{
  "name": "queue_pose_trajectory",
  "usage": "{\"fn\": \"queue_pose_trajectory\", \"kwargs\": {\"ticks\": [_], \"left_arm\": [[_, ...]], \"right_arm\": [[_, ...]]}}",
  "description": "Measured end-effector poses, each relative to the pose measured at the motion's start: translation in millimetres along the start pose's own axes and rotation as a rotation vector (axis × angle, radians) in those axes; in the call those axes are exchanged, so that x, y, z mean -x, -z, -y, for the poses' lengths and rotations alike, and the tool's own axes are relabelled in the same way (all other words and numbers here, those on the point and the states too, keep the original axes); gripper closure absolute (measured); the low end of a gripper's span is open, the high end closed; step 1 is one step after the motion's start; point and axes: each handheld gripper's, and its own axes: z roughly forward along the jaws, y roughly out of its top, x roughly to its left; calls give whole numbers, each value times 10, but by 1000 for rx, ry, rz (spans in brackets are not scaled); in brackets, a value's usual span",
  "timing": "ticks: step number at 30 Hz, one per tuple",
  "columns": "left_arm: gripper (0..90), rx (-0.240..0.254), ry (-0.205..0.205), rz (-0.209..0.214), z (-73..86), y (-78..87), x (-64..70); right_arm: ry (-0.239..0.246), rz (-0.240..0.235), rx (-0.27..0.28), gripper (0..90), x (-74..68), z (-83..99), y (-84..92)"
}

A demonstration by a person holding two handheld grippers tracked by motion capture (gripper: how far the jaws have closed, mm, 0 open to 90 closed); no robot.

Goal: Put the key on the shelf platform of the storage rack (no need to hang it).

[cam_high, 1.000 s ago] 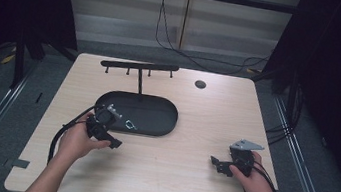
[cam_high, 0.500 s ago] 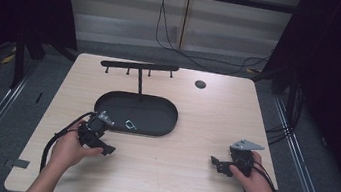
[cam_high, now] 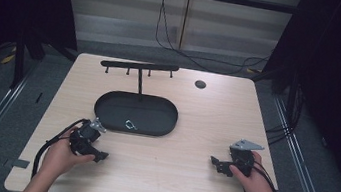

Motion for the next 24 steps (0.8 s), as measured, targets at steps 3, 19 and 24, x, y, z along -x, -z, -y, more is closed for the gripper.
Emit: {"fn": "queue_pose_trajectory", "kwargs": {"ticks": [3,19,24], "left_arm": [[217,29,26,-2,51,0,-5],[142,176,-5,8,273,-13,-15],[125,217,0,2,325,-26,-12]], "right_arm": [[0,0,0,129,0,0,0],[0,0,0,129,0,0,0],[0,0,0,129,0,0,0]]}}
